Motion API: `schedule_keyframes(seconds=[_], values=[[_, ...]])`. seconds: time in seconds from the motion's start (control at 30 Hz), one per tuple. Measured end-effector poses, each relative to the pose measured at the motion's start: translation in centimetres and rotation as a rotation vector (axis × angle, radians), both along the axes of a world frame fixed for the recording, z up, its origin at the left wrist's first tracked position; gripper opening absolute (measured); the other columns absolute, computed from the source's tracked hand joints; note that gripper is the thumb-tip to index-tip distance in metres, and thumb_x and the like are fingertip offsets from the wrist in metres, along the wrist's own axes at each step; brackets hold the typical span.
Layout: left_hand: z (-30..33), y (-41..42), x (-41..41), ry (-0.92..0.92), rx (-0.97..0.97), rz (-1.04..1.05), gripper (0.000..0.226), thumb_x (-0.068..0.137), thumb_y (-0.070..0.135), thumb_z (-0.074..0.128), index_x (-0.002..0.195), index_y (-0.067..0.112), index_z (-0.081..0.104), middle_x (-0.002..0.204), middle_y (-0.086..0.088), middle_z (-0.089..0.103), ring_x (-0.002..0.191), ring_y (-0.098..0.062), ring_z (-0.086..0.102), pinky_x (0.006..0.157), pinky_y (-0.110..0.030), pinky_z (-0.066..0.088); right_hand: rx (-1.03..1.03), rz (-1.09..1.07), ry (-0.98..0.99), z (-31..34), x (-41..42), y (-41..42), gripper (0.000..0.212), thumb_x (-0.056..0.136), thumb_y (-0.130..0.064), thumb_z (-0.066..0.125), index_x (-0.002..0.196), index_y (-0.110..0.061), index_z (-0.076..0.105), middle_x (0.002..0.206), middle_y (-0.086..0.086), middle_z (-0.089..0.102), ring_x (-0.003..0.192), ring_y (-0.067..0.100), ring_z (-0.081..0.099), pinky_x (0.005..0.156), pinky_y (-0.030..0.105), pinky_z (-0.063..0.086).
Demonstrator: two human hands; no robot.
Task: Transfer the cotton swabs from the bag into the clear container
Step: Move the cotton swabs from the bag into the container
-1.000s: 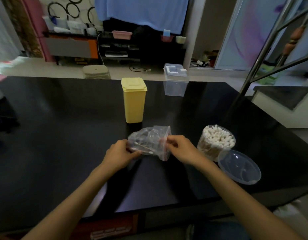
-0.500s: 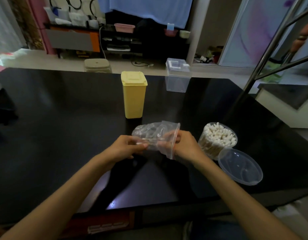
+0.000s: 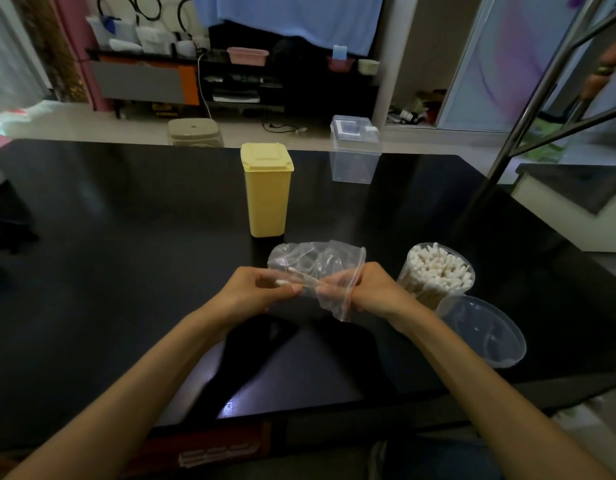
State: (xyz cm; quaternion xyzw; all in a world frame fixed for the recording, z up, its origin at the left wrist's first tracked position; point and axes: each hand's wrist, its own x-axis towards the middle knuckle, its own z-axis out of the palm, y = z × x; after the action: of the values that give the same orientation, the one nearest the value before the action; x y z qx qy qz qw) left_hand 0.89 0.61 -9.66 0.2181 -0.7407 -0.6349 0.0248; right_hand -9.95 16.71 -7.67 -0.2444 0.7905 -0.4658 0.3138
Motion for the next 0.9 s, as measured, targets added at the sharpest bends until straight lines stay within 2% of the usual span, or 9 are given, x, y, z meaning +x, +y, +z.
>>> schedule_keyframes(seconds=[0.17,0.3,0.4,0.47,0.6,0.67,0.73,0.8,0.9], values=[[-0.2,-0.4,-0.4,-0.004,0.043,0.063,0.009,0.083,0.017,0.070,0.092,0.016,0.073,0.080,0.001,0.069,0.067,-0.003,0.061,0.063,-0.019,0.049,-0.009,-0.001,0.089,0.5,-0.2,0.3,0.017,0.082,-0.019,0.070,0.092,-0.006,0.073,0.075,0.008,0.070,0.058,0.006,0.062,0.051,0.012,0.048],[-1.2,-2.1,-0.4,0.001,-0.168,0.182,0.008,0.079,0.030,0.073,0.085,0.029,0.068,0.092,-0.005,0.071,0.090,-0.019,0.065,0.088,-0.042,0.053,0.121,-0.042,0.590,0.4,-0.5,0.8,0.013,0.084,-0.027,0.067,0.094,-0.024,0.075,0.080,-0.001,0.074,0.068,0.010,0.068,0.072,0.030,0.057],[-1.3,-2.6,0.0,-0.123,-0.471,0.240,0.024,0.072,0.050,0.069,0.093,0.040,0.065,0.095,0.006,0.072,0.097,-0.020,0.066,0.091,-0.043,0.051,0.158,-0.073,0.759,1.1,-0.1,1.6,0.013,0.087,-0.031,0.062,0.091,-0.028,0.074,0.071,-0.003,0.071,0.068,0.012,0.066,0.072,0.040,0.055],[-1.0,-2.7,0.0,-0.186,-0.629,0.271,0.045,0.076,0.052,0.068,0.117,0.036,0.058,0.110,0.004,0.068,0.110,-0.024,0.061,0.094,-0.041,0.048,0.244,-0.081,0.843,1.8,-0.2,2.3,0.015,0.090,-0.029,0.059,0.091,-0.027,0.073,0.073,-0.001,0.069,0.072,0.018,0.065,0.072,0.041,0.054],[1.2,-2.0,-0.4,-0.154,-0.727,0.248,0.097,0.073,0.053,0.071,0.148,0.019,0.019,0.150,-0.006,0.034,0.134,-0.028,0.038,0.106,-0.048,0.038,0.258,-0.117,0.820,3.4,-1.0,4.2,0.013,0.089,-0.026,0.061,0.093,-0.024,0.073,0.077,0.001,0.070,0.075,0.017,0.066,0.075,0.042,0.055],[3.0,-1.0,-0.6,0.038,-0.721,0.226,0.072,0.082,0.055,0.056,0.142,0.022,0.033,0.139,-0.002,0.048,0.125,-0.023,0.049,0.101,-0.046,0.043,0.201,-0.029,0.641,5.1,-1.3,5.3,0.013,0.087,-0.021,0.064,0.095,-0.018,0.073,0.076,-0.001,0.072,0.071,0.011,0.068,0.075,0.030,0.058],[5.4,1.5,-0.9,0.148,-0.637,0.128,0.056,0.081,0.066,0.034,0.119,0.028,0.052,0.105,0.012,0.064,0.100,-0.015,0.063,0.091,-0.043,0.050,0.144,0.095,0.454,7.4,-1.7,6.3,0.014,0.085,-0.018,0.066,0.096,-0.015,0.073,0.078,-0.001,0.073,0.072,0.008,0.070,0.071,0.022,0.057],[7.0,4.6,-2.0,0.106,-0.553,-0.008,0.073,0.072,0.075,0.018,0.106,0.023,0.058,0.085,0.011,0.065,0.083,-0.015,0.065,0.087,-0.045,0.051,0.118,0.146,0.448,9.0,-2.7,7.2,0.016,0.084,-0.018,0.066,0.098,-0.014,0.072,0.080,-0.001,0.074,0.074,0.006,0.070,0.070,0.018,0.056],[7.9,8.2,-5.2,-0.046,-0.545,-0.123,0.084,0.075,0.078,0.009,0.099,0.015,0.059,0.091,-0.007,0.065,0.091,-0.027,0.062,0.094,-0.047,0.045,0.083,0.116,0.544,10.0,-4.0,8.2,0.017,0.083,-0.020,0.067,0.099,-0.017,0.072,0.081,-0.004,0.073,0.075,0.001,0.069,0.073,0.018,0.054]])
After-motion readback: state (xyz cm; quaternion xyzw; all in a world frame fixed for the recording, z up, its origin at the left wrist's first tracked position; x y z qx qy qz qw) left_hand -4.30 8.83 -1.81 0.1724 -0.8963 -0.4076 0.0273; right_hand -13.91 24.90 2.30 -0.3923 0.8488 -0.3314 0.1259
